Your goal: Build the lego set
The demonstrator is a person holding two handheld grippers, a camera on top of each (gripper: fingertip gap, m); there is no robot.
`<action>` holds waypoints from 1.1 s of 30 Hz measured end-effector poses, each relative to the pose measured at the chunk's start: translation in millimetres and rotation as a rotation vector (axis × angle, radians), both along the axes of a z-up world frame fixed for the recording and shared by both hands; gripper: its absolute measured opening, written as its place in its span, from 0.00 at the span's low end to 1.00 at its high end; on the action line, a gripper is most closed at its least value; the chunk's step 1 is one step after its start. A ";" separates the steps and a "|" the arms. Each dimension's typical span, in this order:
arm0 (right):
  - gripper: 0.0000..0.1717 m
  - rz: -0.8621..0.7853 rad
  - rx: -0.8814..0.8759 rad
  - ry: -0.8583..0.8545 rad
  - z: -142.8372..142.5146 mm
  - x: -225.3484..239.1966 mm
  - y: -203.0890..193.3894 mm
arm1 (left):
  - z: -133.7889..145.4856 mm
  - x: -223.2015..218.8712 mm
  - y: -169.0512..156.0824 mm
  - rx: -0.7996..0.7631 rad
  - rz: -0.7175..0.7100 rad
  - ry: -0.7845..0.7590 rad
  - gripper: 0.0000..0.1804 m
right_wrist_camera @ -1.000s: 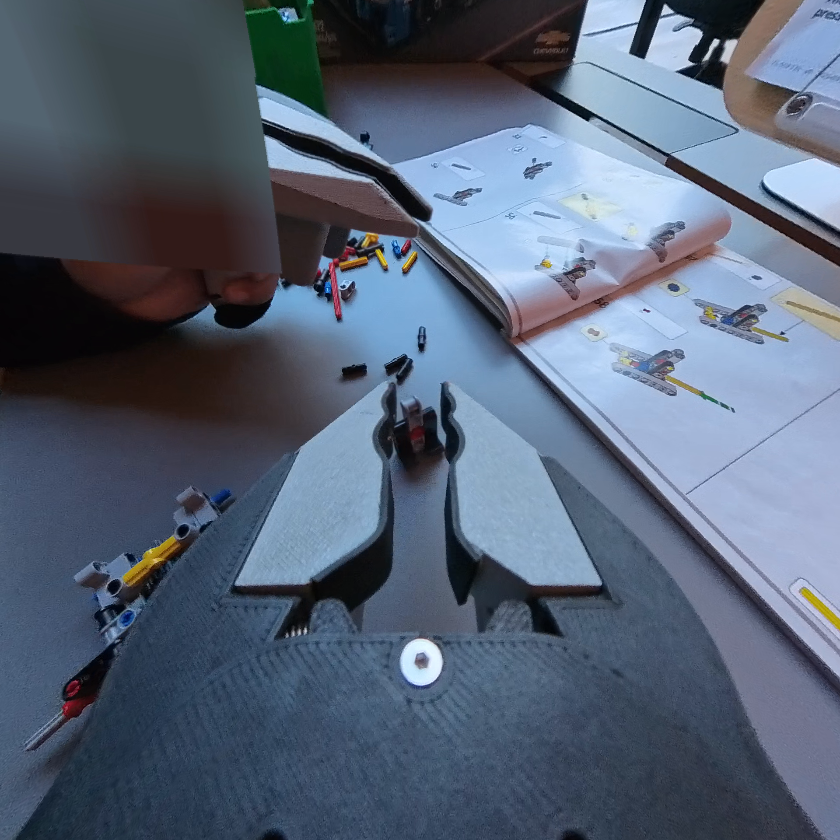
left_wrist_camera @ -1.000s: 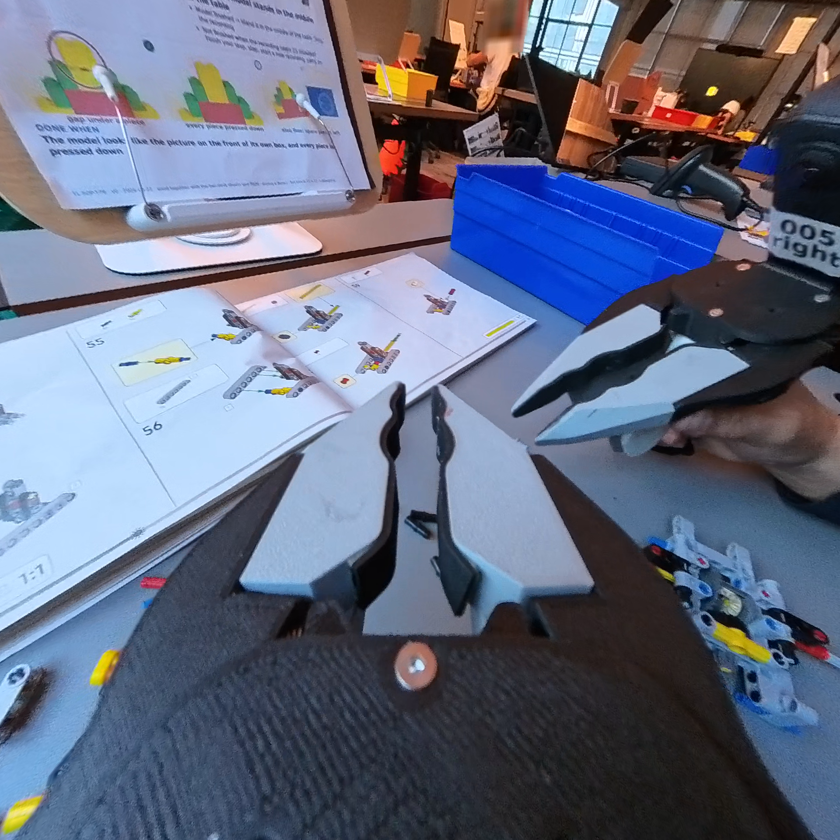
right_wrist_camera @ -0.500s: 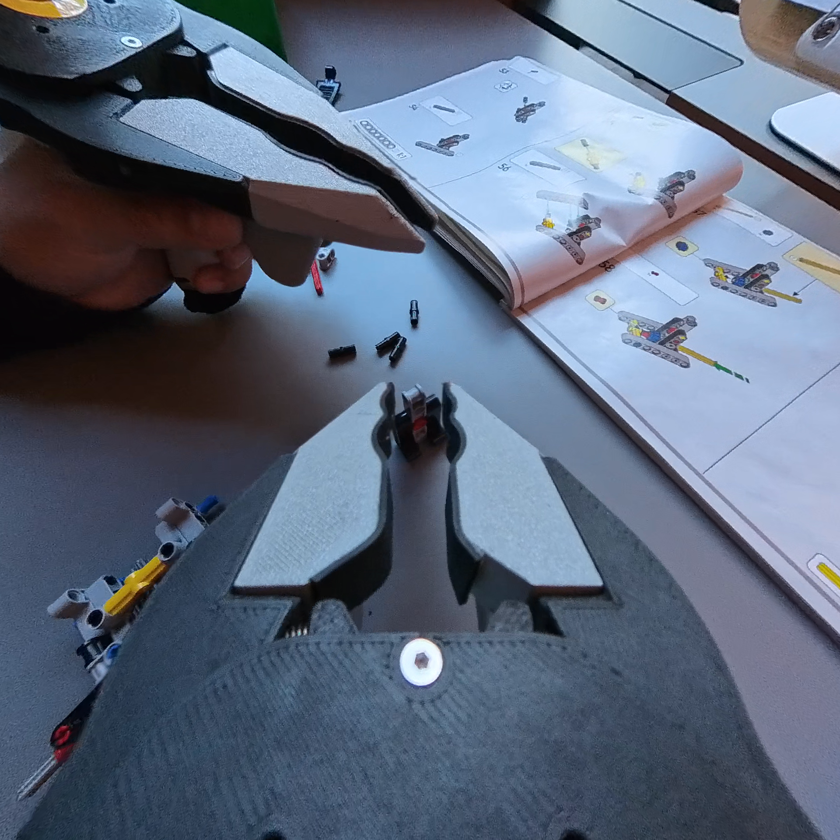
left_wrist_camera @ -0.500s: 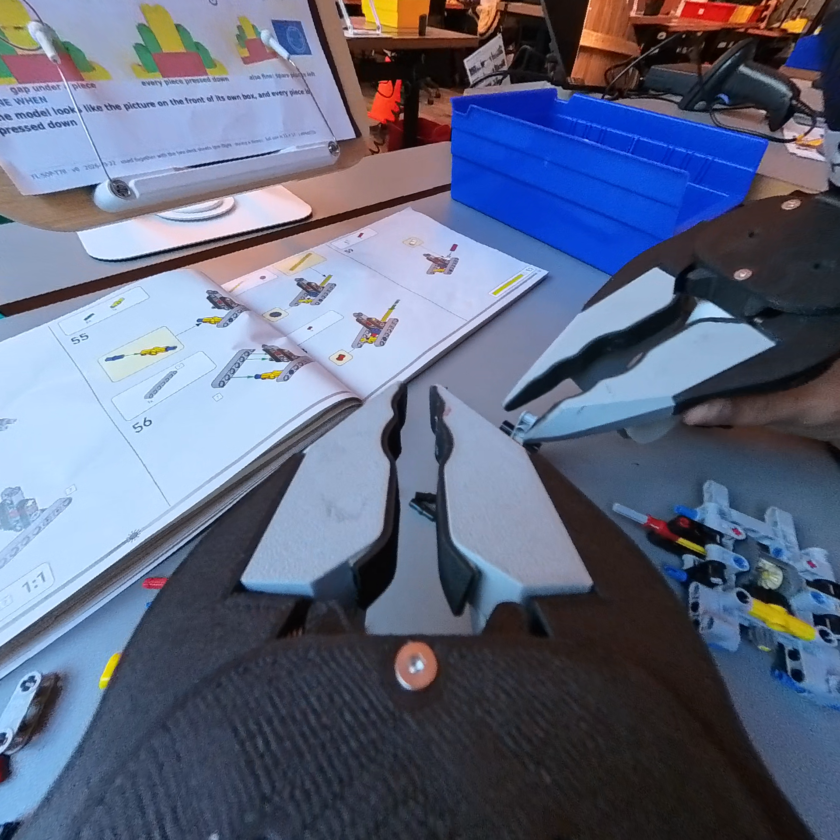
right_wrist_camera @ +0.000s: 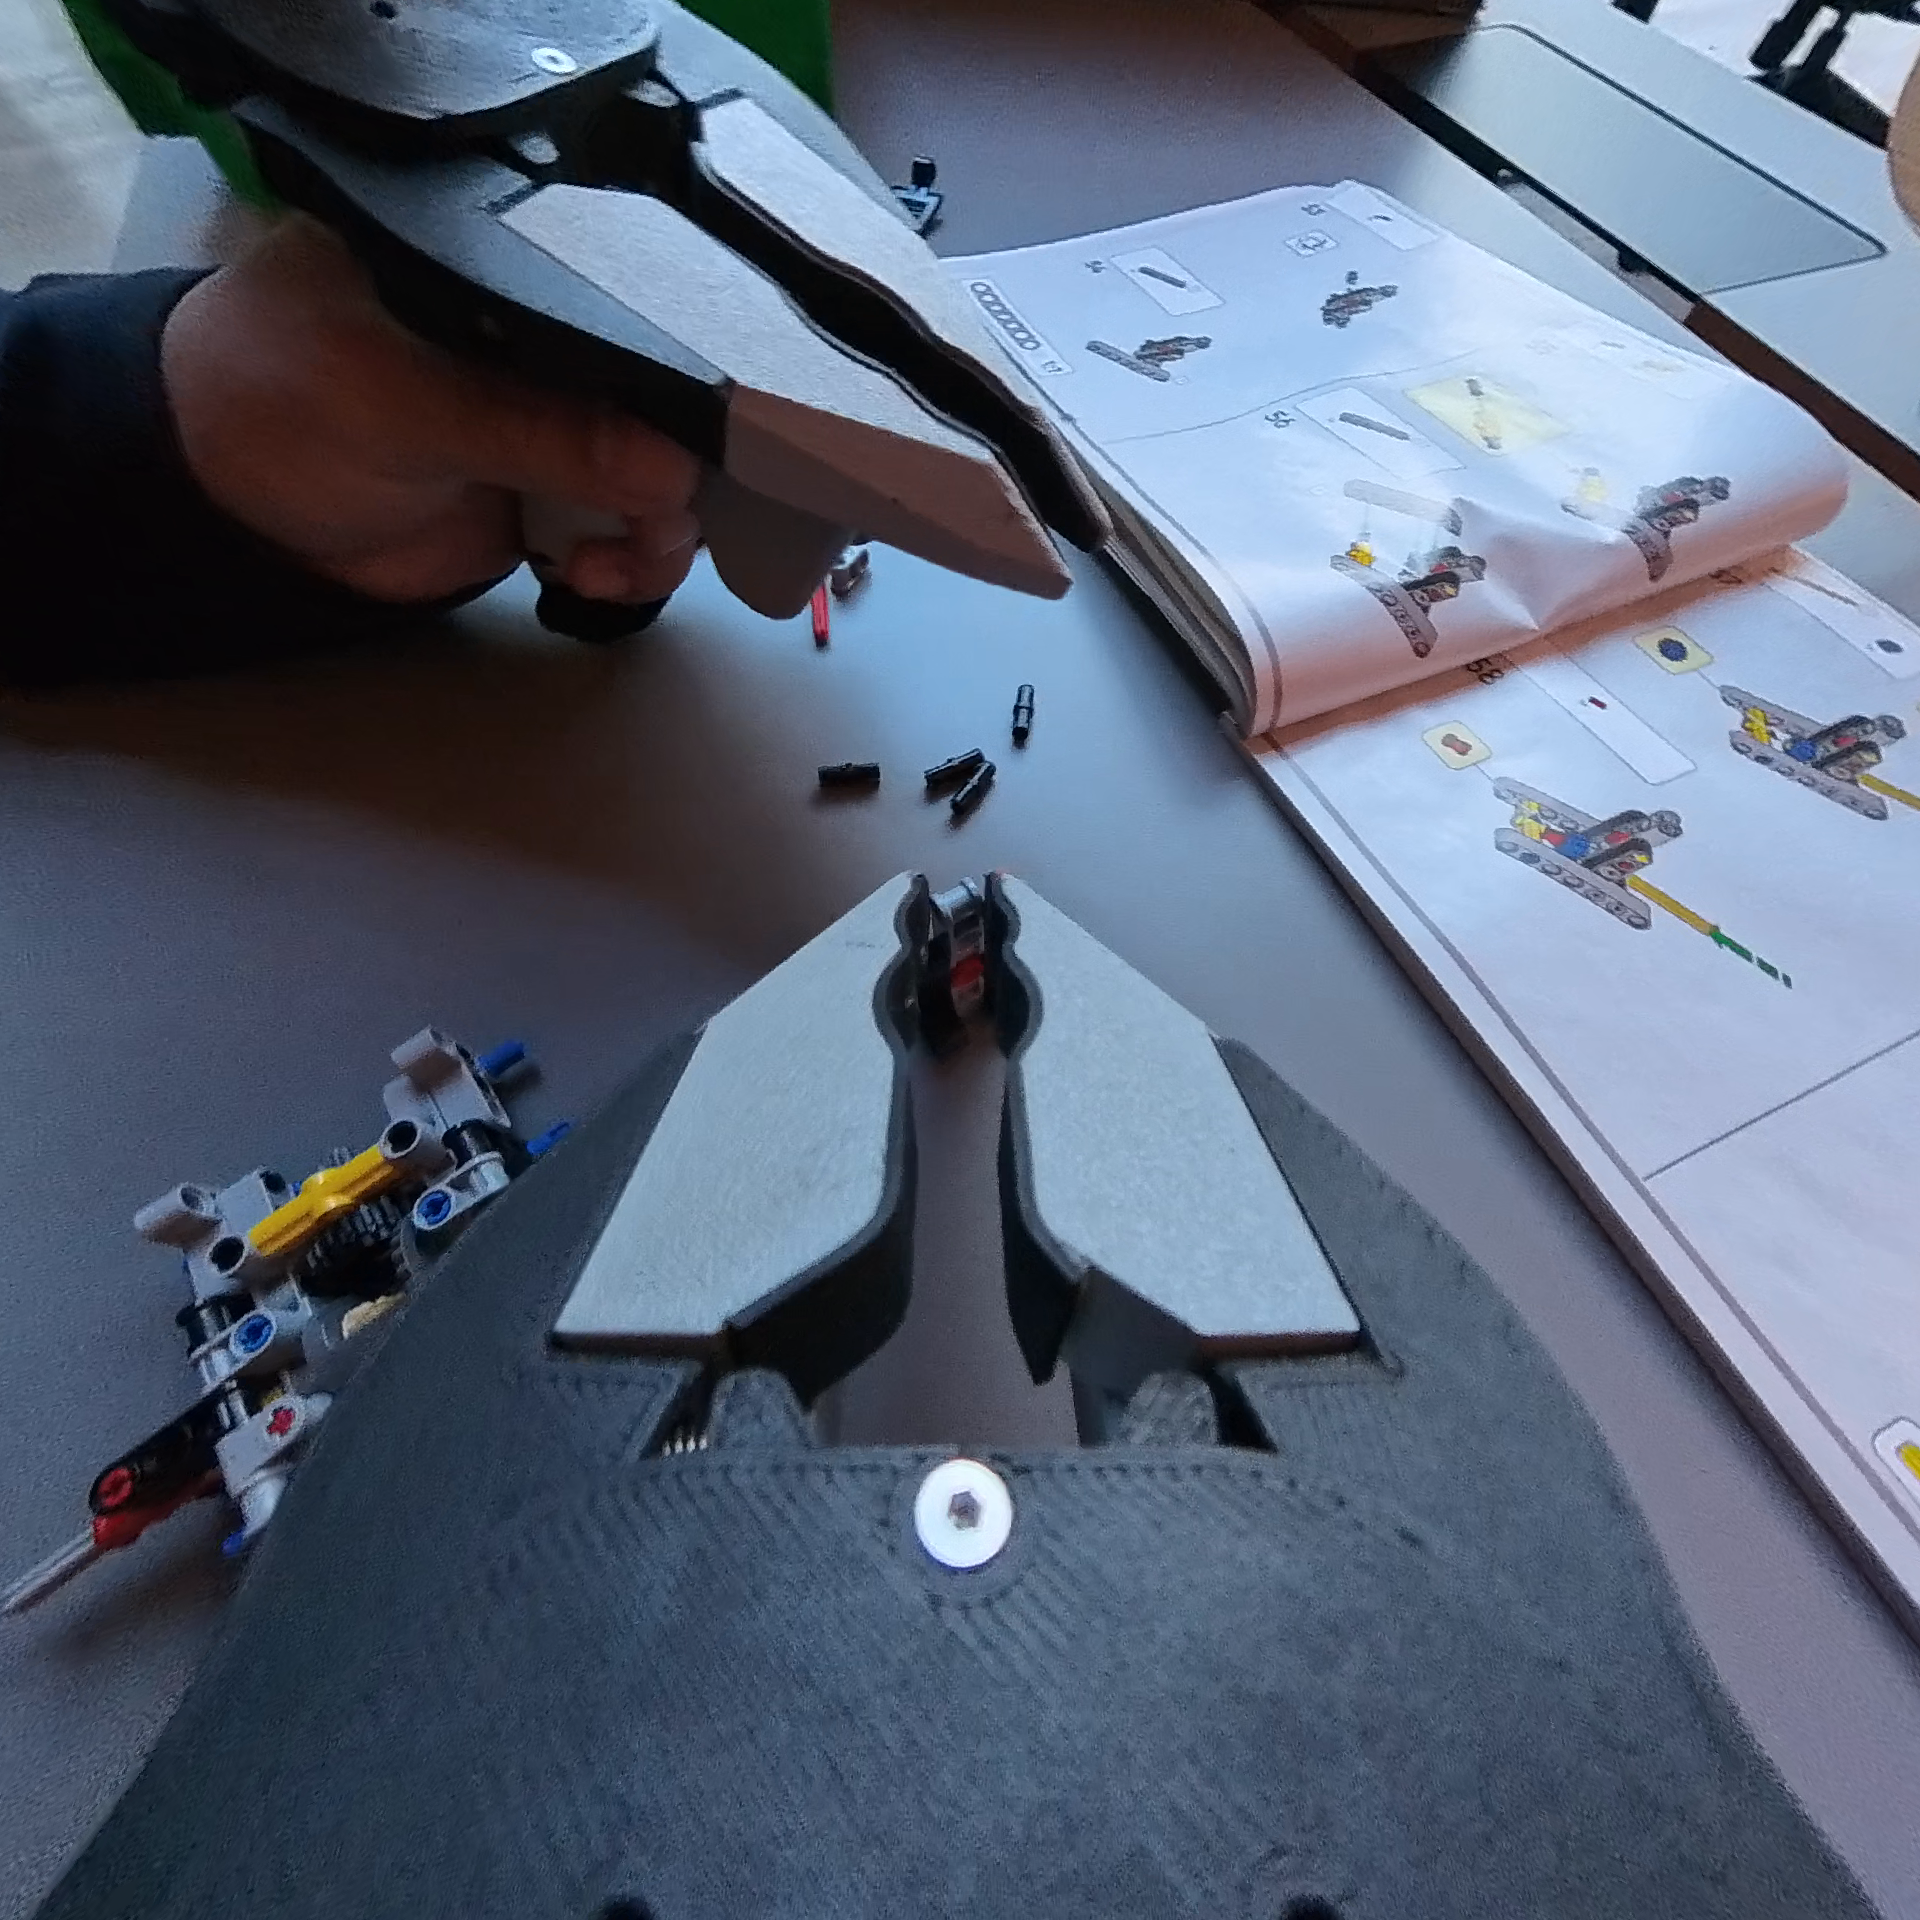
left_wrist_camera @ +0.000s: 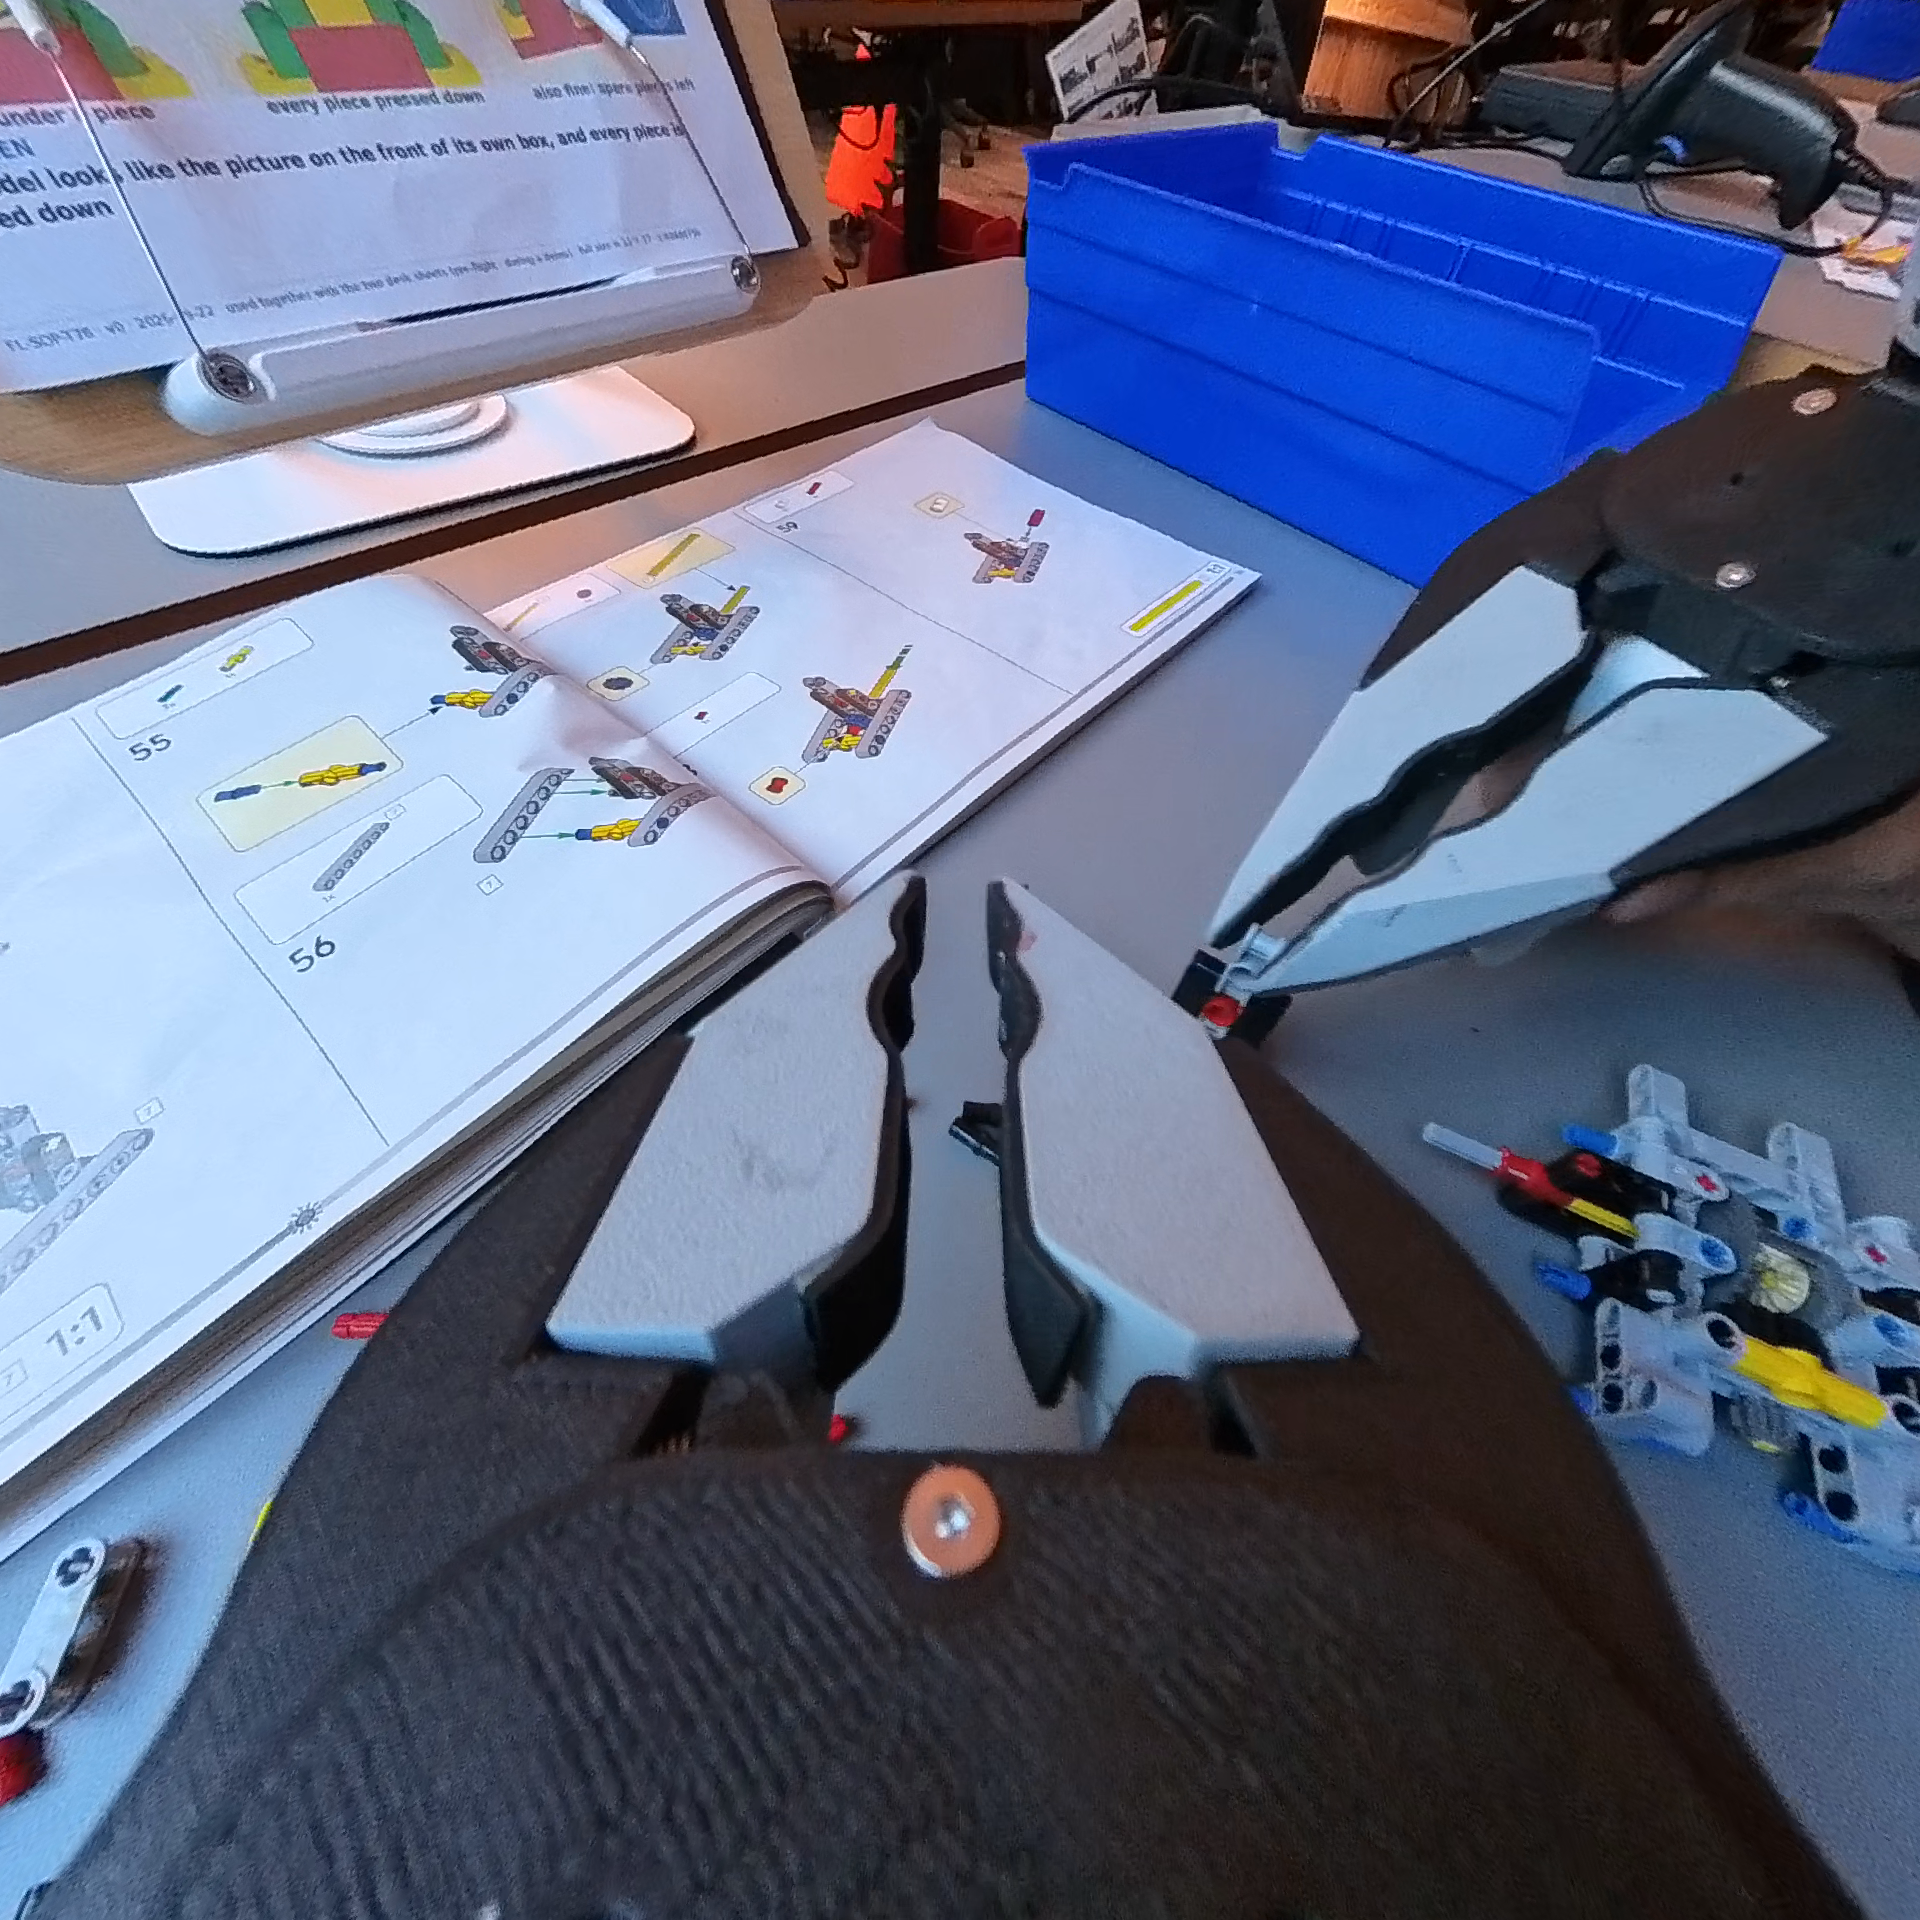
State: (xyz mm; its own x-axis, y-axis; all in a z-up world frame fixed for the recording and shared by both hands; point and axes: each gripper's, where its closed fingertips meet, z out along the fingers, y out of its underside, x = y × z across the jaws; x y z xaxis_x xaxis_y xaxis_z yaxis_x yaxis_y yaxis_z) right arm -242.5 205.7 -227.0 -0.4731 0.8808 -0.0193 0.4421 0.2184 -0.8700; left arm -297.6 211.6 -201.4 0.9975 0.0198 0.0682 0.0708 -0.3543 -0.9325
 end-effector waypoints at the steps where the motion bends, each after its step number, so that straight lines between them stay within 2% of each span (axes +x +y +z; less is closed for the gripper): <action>1: 0.04 0.022 0.006 0.003 0.0 1.5 -1.6 | -0.9 0.7 0.2 -0.004 -0.004 0.000 0.06; 6: 0.04 0.083 0.059 0.010 -0.1 5.7 -1.3 | -1.8 1.7 0.3 -0.012 -0.011 0.009 0.07; 12: 0.04 0.082 0.057 0.005 -0.2 5.5 -2.2 | 7.8 -8.2 -3.0 0.019 0.014 0.002 0.08; 15: 0.04 0.075 0.059 -0.005 -2.5 5.8 -2.0 | -0.5 -6.3 -1.9 -0.025 -0.003 0.006 0.10; 19: 0.05 0.061 0.064 -0.011 -3.9 6.8 -0.3 | -4.3 -0.1 -1.9 -0.059 -0.052 0.070 0.05; 23: 0.10 0.049 0.023 -0.006 -0.3 7.7 -3.2 | -18.6 -2.5 -11.7 -0.225 -0.102 0.115 0.09; 28: 0.16 0.002 -0.005 -0.013 3.5 8.3 -3.0 | -32.0 0.8 -43.4 -0.438 -0.156 0.138 0.09; 33: 0.16 -0.059 -0.022 -0.065 -1.9 6.6 -1.9 | -46.8 25.6 -56.1 -0.519 -0.202 0.090 0.10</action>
